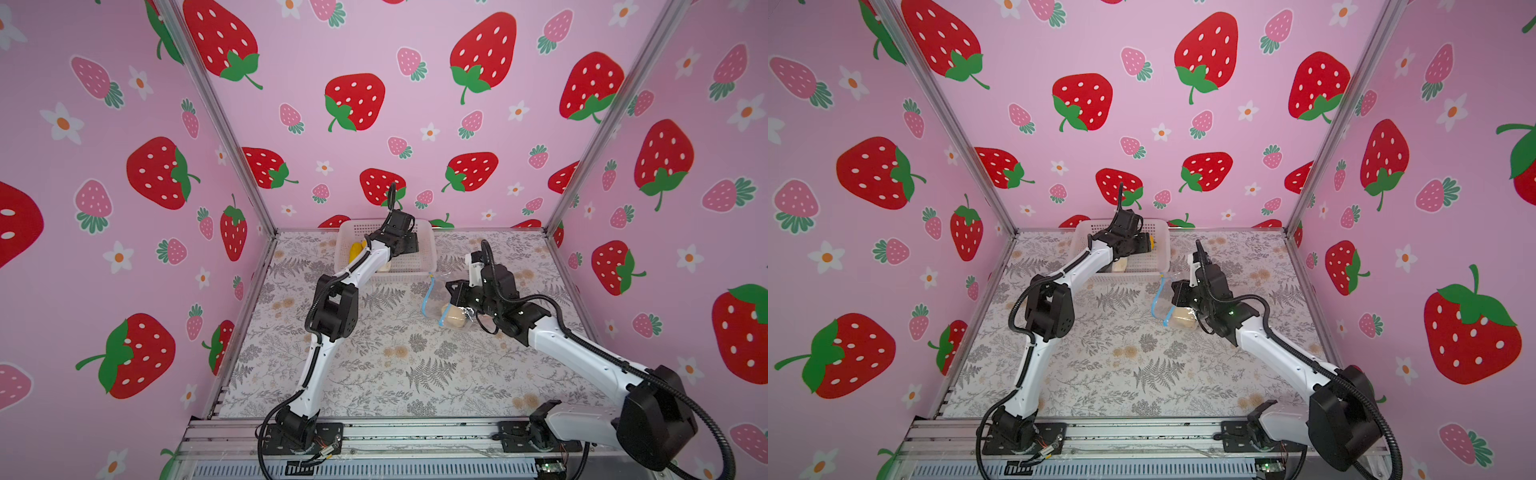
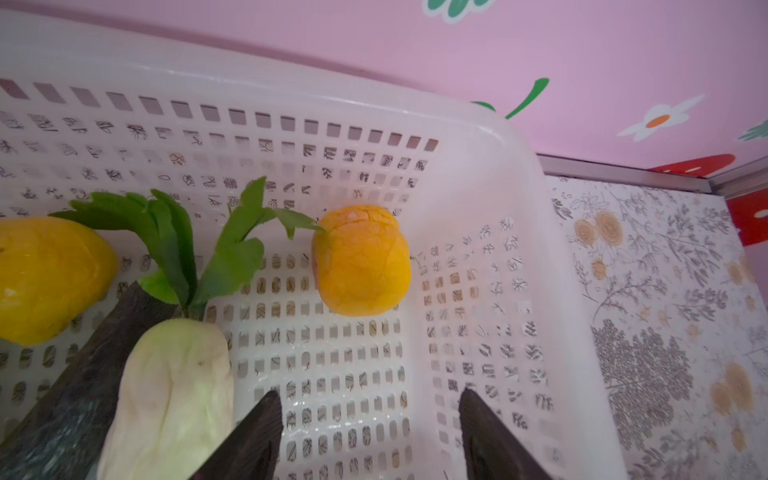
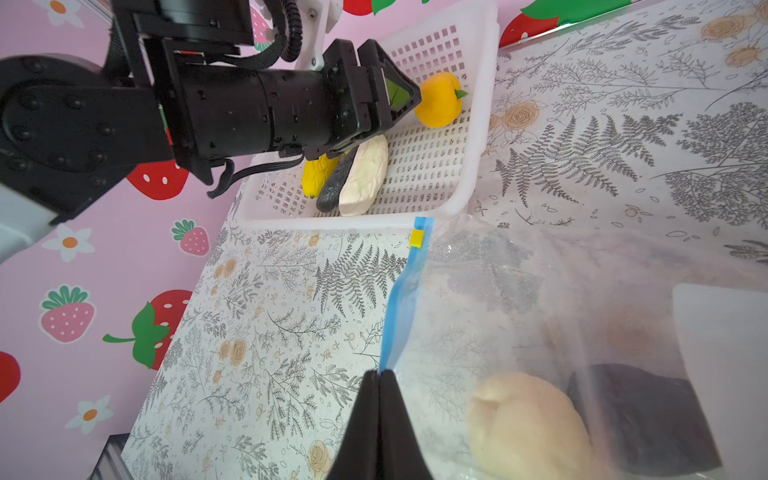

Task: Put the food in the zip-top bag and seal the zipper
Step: 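Move the left gripper back into the basket toward the yellow-orange fruit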

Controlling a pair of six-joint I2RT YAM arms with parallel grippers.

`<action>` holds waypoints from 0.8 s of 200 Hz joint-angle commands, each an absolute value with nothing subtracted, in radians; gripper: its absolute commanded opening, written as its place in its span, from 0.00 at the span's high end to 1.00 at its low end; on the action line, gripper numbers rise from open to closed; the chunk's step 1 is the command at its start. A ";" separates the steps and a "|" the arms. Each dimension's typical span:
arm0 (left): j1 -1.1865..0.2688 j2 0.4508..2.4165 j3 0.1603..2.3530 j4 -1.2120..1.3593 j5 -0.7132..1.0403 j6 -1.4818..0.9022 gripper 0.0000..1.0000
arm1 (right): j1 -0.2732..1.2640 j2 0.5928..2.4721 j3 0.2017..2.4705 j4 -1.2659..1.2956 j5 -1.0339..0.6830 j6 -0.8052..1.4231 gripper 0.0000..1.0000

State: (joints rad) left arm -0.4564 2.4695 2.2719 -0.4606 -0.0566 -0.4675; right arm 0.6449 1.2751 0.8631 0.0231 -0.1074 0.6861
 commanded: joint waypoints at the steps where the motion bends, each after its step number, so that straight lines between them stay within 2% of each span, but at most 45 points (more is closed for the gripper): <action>1: -0.466 2.518 2.361 -0.420 -0.098 -0.476 0.30 | 0.633 1.291 0.860 0.049 -0.121 0.671 0.94; 78: -0.466 2.643 2.465 -0.337 -0.126 -0.473 0.18 | 0.600 1.354 0.893 0.057 -0.156 0.658 0.94; 119: -0.466 2.665 2.471 -0.271 -0.156 -0.462 0.08 | 0.584 1.377 0.900 0.064 -0.173 0.657 0.94; 160: -0.465 2.722 2.490 -0.229 -0.176 -0.459 0.08 | 0.574 1.397 0.913 0.066 -0.186 0.657 0.94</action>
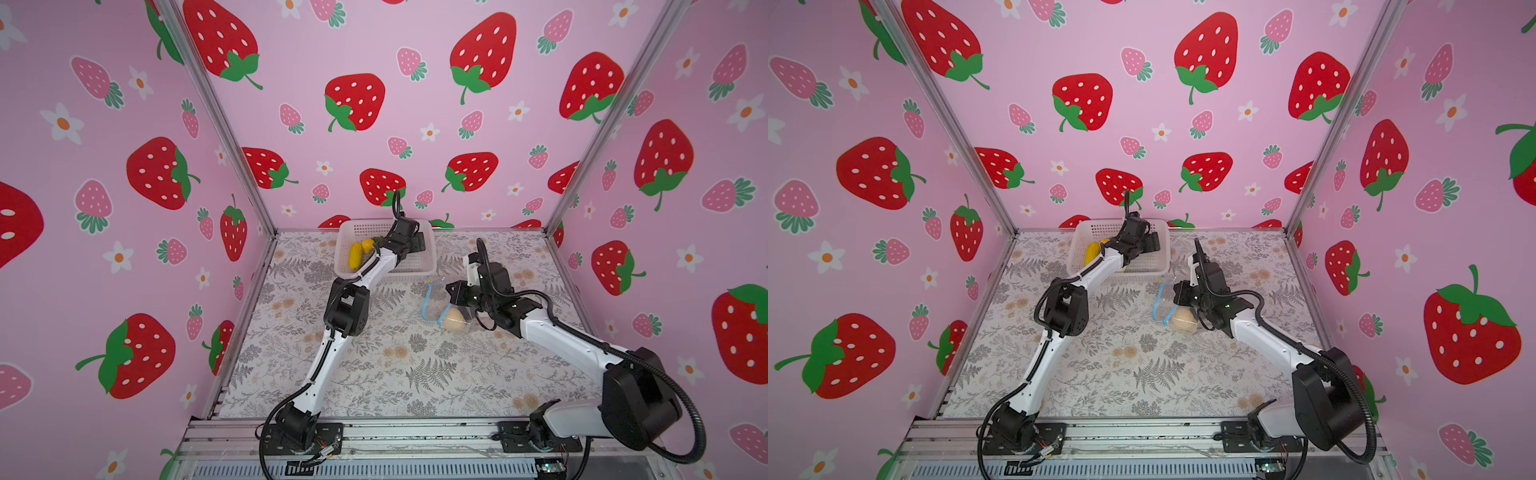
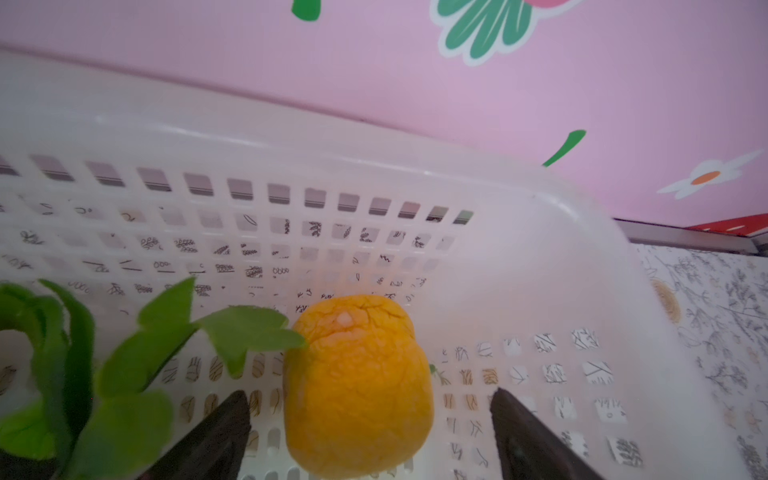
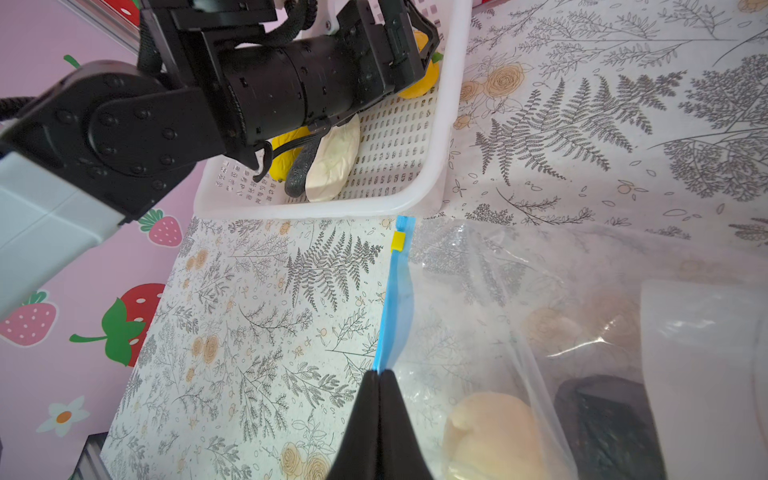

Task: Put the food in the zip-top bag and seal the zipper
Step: 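Move the left gripper back into the basket toward the yellow-orange fruit, then lower the left gripper and grasp the yellow-orange fruit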

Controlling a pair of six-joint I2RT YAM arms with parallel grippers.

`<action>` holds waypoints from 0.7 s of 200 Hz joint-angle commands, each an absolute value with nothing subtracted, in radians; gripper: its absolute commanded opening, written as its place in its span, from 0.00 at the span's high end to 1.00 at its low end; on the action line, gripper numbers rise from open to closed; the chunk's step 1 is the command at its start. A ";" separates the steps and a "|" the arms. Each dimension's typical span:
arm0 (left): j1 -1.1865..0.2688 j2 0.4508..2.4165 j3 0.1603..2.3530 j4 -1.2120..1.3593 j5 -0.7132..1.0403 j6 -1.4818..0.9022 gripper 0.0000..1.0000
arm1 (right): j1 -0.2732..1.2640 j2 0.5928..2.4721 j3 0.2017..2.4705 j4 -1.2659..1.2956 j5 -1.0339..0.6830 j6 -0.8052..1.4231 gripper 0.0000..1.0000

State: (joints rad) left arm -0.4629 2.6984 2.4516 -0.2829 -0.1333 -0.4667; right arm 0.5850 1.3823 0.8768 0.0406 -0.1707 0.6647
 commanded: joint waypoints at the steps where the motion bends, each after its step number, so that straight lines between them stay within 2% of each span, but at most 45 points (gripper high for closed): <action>1: -0.465 2.722 2.490 -0.228 -0.176 -0.459 0.08 | 0.574 1.397 0.913 0.066 -0.187 0.657 0.94; 28: -0.465 2.747 2.506 -0.204 -0.180 -0.465 0.09 | 0.570 1.402 0.916 0.066 -0.190 0.657 0.94; 140: -0.465 2.730 2.487 -0.175 -0.195 -0.456 0.34 | 0.560 1.404 0.908 0.071 -0.207 0.662 0.94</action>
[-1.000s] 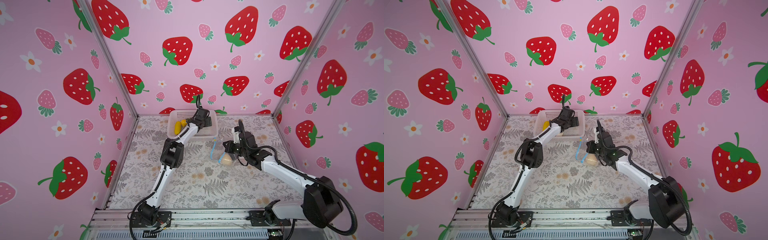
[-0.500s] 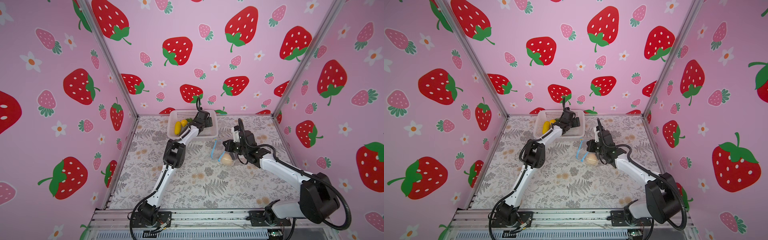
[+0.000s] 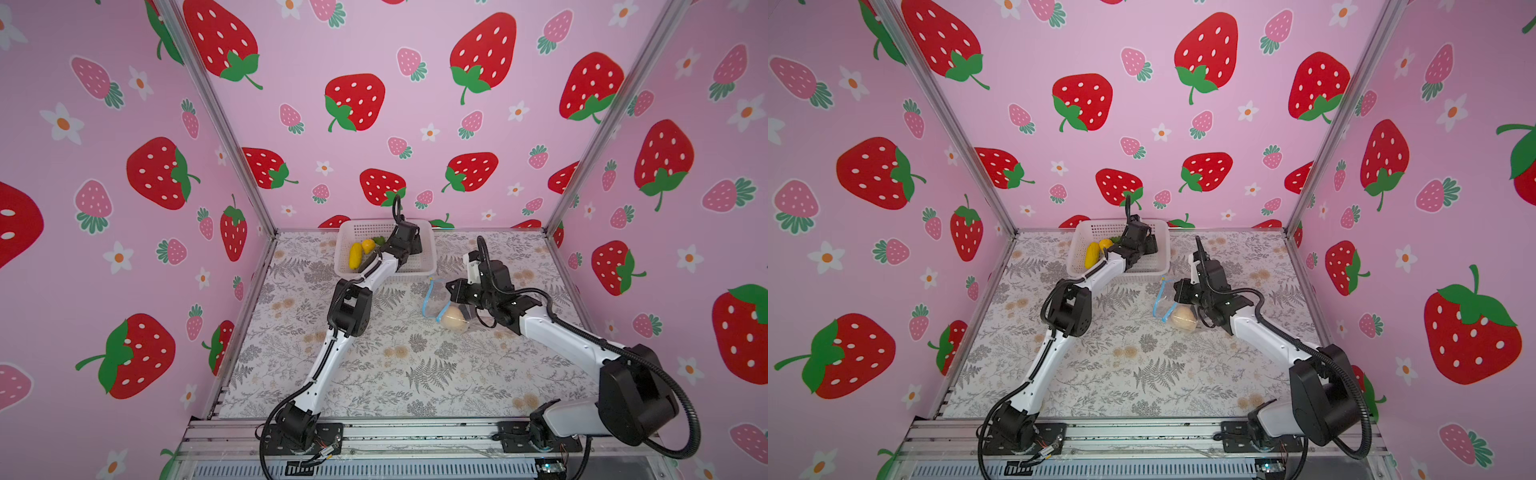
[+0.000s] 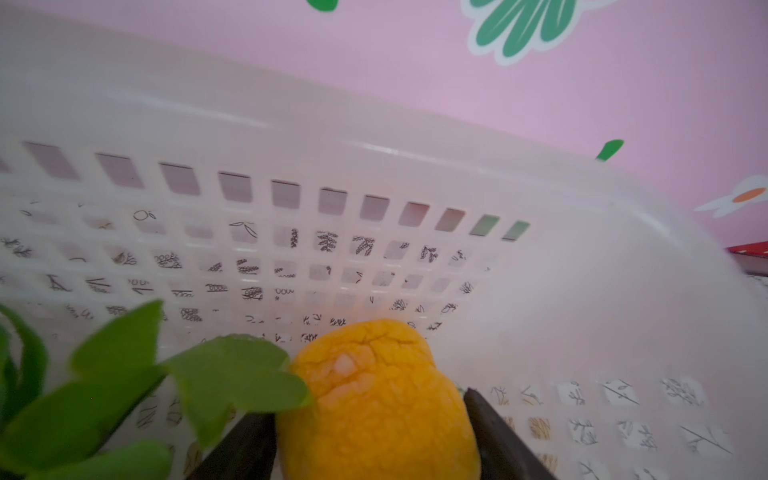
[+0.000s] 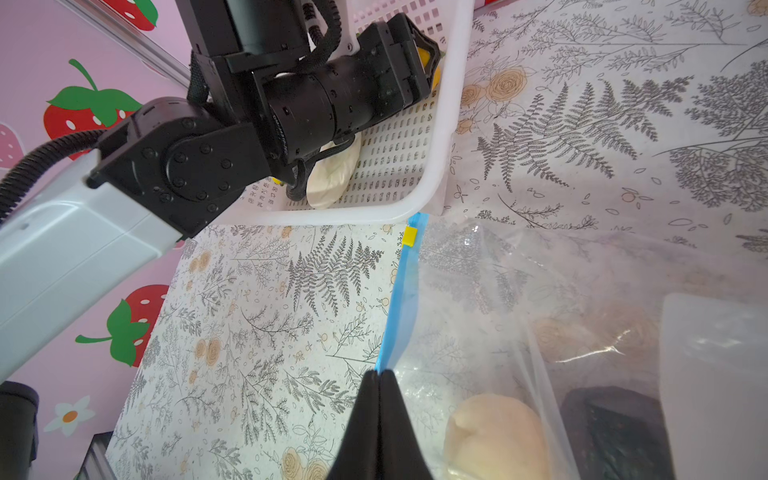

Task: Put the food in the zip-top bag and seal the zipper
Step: 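Lower the left gripper and grasp the yellow-orange fruit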

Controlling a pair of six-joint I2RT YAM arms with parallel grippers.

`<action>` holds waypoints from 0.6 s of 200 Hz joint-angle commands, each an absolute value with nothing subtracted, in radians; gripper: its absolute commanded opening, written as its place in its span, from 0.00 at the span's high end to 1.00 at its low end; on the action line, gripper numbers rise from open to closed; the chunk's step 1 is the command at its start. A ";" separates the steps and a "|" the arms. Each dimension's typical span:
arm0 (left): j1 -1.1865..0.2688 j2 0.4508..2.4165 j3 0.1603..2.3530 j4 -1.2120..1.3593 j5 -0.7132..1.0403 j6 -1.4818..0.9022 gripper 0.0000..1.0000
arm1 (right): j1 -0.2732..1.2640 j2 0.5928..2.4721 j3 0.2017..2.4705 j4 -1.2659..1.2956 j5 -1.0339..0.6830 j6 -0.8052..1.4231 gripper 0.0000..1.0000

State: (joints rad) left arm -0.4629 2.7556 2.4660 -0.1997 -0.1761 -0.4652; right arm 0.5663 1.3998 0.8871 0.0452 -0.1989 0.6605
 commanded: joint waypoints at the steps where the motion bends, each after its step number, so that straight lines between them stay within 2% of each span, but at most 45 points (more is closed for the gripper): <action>1: -0.465 2.730 2.486 -0.175 -0.195 -0.456 0.34 | 0.560 1.404 0.908 0.071 -0.206 0.662 0.94; 39: -0.466 2.700 2.468 -0.184 -0.174 -0.445 0.45 | 0.558 1.394 0.907 0.064 -0.200 0.661 0.94; 86: -0.465 2.638 2.442 -0.194 -0.161 -0.431 0.49 | 0.558 1.391 0.904 0.067 -0.198 0.660 0.94; 120: -0.465 2.545 2.322 -0.161 -0.136 -0.467 0.52 | 0.557 1.382 0.907 0.056 -0.196 0.659 0.94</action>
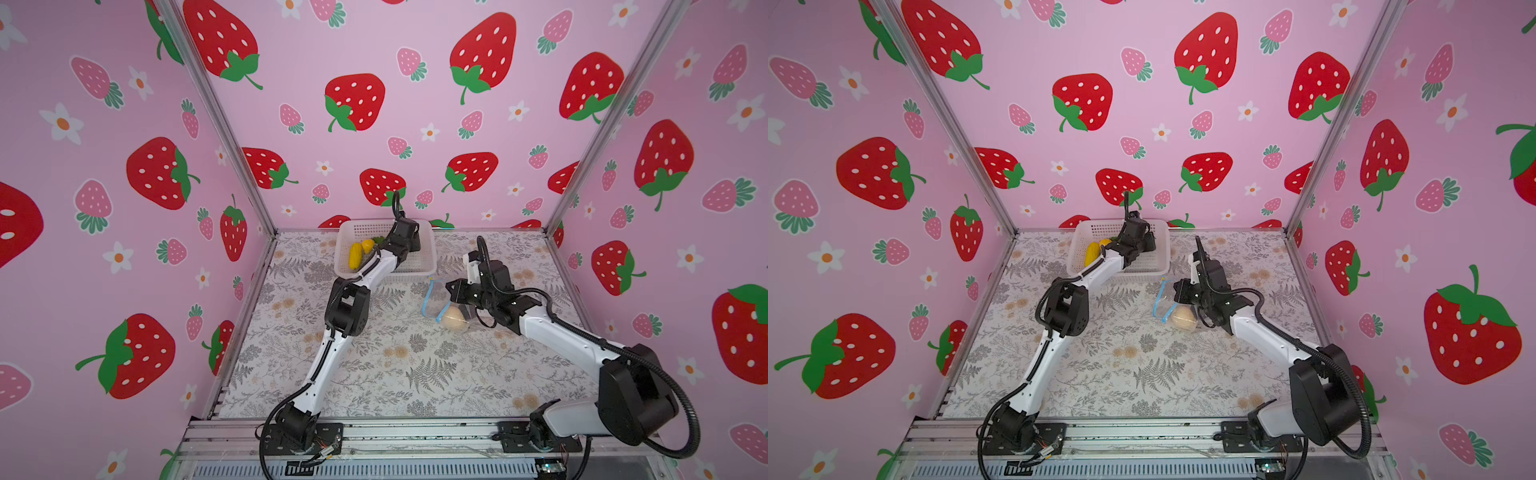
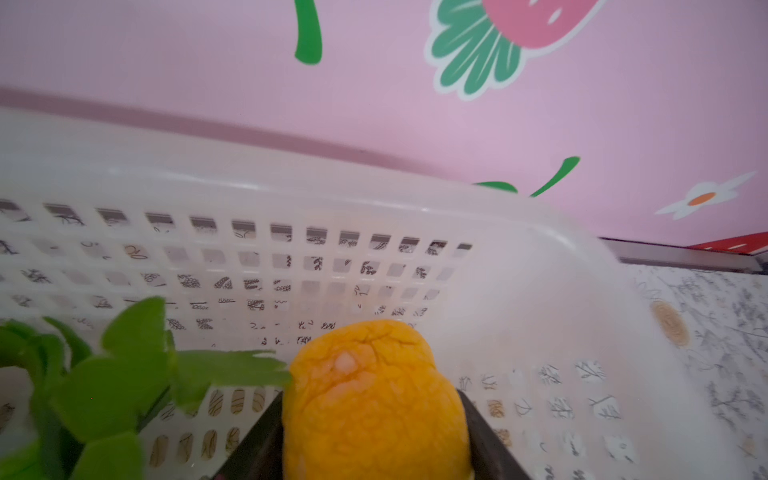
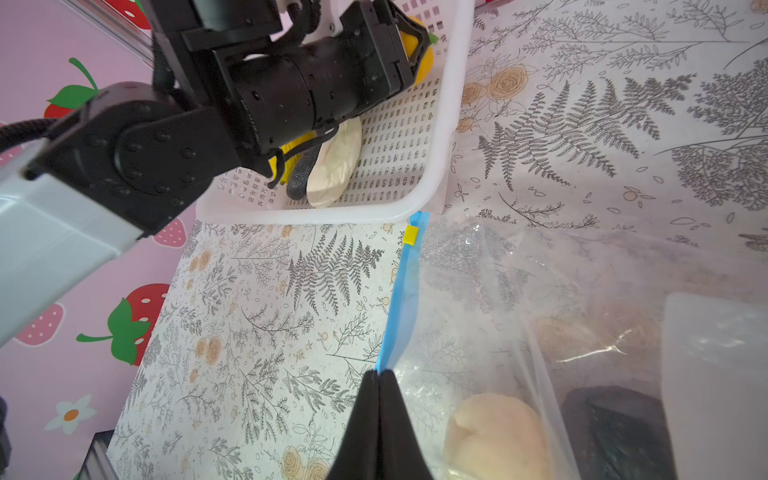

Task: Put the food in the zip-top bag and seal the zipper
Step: 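Lower the left gripper and grasp the yellow-orange fruit, then carry the yellow-orange fruit with the left gripper to the bag opening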

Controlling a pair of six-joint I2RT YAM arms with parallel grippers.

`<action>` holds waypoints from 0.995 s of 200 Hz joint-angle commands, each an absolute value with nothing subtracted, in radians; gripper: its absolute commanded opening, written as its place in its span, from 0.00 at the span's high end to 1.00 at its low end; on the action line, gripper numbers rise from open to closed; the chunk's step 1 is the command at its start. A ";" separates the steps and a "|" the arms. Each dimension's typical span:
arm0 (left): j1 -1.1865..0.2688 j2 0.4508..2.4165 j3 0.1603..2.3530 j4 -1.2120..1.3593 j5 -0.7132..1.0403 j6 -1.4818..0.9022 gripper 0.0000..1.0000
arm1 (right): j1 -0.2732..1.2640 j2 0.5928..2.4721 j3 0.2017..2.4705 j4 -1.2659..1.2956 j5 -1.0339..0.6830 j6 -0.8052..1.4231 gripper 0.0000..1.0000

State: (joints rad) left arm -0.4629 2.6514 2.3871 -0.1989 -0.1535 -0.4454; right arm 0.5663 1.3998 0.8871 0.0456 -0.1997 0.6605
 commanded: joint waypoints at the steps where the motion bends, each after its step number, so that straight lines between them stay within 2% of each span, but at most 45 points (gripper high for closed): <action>1: -0.465 2.541 2.317 -0.160 -0.134 -0.470 0.52 | 0.557 1.381 0.907 0.055 -0.194 0.659 0.94; 111: -0.519 1.967 1.613 -0.088 0.009 -0.663 0.58 | 0.554 1.304 0.873 0.077 -0.223 0.675 0.94; 157: -0.590 1.762 1.420 -0.113 0.063 -0.727 0.59 | 0.555 1.258 0.861 0.055 -0.213 0.675 0.94; 199: -0.636 1.652 1.272 -0.095 0.113 -0.784 0.59 | 0.558 1.228 0.847 0.063 -0.215 0.689 0.94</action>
State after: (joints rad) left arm -0.6247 1.6871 1.3392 -0.1070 0.0757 -0.7231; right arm 0.5598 1.2572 0.8566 0.0433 -0.2077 0.6685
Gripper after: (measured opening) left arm 0.566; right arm 0.059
